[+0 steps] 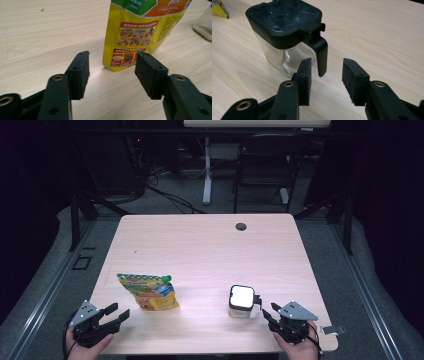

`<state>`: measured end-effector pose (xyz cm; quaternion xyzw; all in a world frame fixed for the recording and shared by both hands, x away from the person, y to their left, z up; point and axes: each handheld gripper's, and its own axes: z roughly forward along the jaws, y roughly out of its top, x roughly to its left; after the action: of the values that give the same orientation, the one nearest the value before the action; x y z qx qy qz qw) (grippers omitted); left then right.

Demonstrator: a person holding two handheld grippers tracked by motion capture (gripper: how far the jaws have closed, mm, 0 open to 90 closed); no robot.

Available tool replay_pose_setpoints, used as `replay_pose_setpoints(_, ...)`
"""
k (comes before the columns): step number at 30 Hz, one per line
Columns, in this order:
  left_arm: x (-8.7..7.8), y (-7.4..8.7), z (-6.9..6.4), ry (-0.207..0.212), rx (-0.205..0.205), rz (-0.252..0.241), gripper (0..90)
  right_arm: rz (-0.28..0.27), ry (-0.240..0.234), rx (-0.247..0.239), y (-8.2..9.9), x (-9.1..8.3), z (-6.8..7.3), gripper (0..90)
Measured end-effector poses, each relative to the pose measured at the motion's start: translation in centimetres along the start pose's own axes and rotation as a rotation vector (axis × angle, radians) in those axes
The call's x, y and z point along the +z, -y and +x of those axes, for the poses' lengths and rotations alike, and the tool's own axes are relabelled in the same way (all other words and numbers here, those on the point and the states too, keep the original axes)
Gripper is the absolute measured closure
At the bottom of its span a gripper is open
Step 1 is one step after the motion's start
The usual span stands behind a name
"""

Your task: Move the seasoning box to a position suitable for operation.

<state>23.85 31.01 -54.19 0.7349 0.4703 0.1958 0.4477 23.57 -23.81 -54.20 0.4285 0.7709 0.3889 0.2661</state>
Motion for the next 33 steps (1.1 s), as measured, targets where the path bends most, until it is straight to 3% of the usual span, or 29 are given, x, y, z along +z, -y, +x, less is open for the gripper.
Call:
replay_pose_setpoints(8, -0.3, 0.2, 0.6, 0.007, -0.049, -0.014, 53.6, 0.018, 0.012, 0.009, -0.1, 0.8, 0.0, 61.9)
replay_pose_setpoints(18, -0.2, 0.2, 0.0, 0.020, -0.023, 0.007, 55.4, 0.063, 0.021, -0.024, -1.0, 0.9, 0.7, 64.8)
replay_pose_setpoints(21, -0.1, 0.2, 0.0, 0.025, -0.023, 0.013, 56.2, 0.071, 0.000, 0.002, -1.3, 0.9, 0.7, 65.7)
replay_pose_setpoints(22, 0.0, 0.2, 0.0, 0.026, -0.022, 0.022, 56.2, 0.083, -0.008, 0.002, -1.4, 1.1, 0.7, 65.8)
replay_pose_setpoints(23, 0.1, 0.2, -0.1, 0.028, -0.025, 0.011, 56.4, 0.113, 0.000, -0.035, -1.4, 1.6, 0.9, 65.9)
replay_pose_setpoints(25, 0.0, 0.1, -0.1, 0.030, -0.019, 0.013, 56.5, 0.122, -0.007, -0.040, -1.5, 2.2, 1.1, 65.9)
replay_pose_setpoints(28, -0.1, 0.1, -0.1, 0.029, -0.021, 0.011, 56.5, 0.133, 0.008, -0.040, -1.6, 2.9, 1.1, 65.5)
replay_pose_setpoints(33, 0.0, 0.2, -0.1, 0.029, -0.023, 0.016, 56.6, 0.142, -0.016, -0.022, -2.3, 3.4, 0.6, 68.2)
